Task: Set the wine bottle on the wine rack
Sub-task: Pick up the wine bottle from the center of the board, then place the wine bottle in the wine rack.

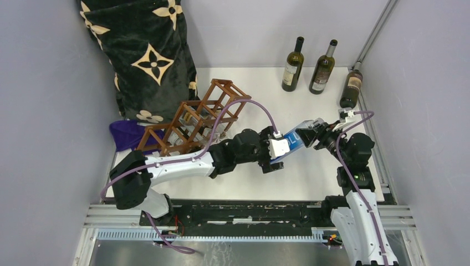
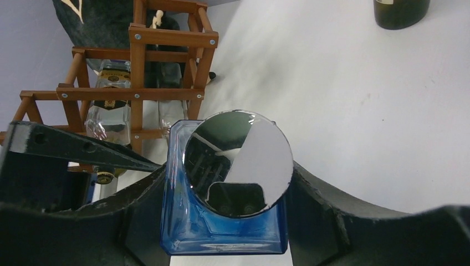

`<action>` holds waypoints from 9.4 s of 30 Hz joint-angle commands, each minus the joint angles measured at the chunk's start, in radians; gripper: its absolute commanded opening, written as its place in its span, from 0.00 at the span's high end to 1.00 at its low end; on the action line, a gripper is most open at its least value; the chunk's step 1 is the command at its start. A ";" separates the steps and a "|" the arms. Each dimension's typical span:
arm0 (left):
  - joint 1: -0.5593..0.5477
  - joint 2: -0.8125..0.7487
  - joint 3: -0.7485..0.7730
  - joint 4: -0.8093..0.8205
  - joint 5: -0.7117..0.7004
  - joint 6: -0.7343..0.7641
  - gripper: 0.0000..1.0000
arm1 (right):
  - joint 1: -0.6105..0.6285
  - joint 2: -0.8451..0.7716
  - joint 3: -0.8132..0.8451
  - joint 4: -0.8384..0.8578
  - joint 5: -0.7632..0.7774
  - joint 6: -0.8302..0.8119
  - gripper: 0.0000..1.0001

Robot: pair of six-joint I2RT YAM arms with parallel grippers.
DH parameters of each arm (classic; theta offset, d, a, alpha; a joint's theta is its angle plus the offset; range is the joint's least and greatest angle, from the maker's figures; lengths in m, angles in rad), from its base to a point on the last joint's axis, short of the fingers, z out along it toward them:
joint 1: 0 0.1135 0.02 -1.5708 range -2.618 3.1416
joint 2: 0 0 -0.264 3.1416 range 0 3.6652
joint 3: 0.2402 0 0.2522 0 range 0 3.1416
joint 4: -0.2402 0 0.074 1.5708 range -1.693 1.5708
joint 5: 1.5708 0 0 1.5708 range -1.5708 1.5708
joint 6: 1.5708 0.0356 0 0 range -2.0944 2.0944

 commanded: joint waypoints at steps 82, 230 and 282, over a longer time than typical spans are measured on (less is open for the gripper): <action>-0.012 -0.157 0.246 -1.092 0.366 -0.079 0.98 | 0.322 -0.165 -0.048 -0.098 -0.506 -0.289 0.02; 0.191 -0.547 0.085 -0.362 -0.245 -0.229 0.00 | 0.629 -0.167 0.175 -0.175 0.619 -0.163 1.00; 0.288 -0.574 -0.001 -0.290 -0.214 -0.254 0.00 | 0.628 -0.198 -0.246 0.631 0.535 0.187 1.00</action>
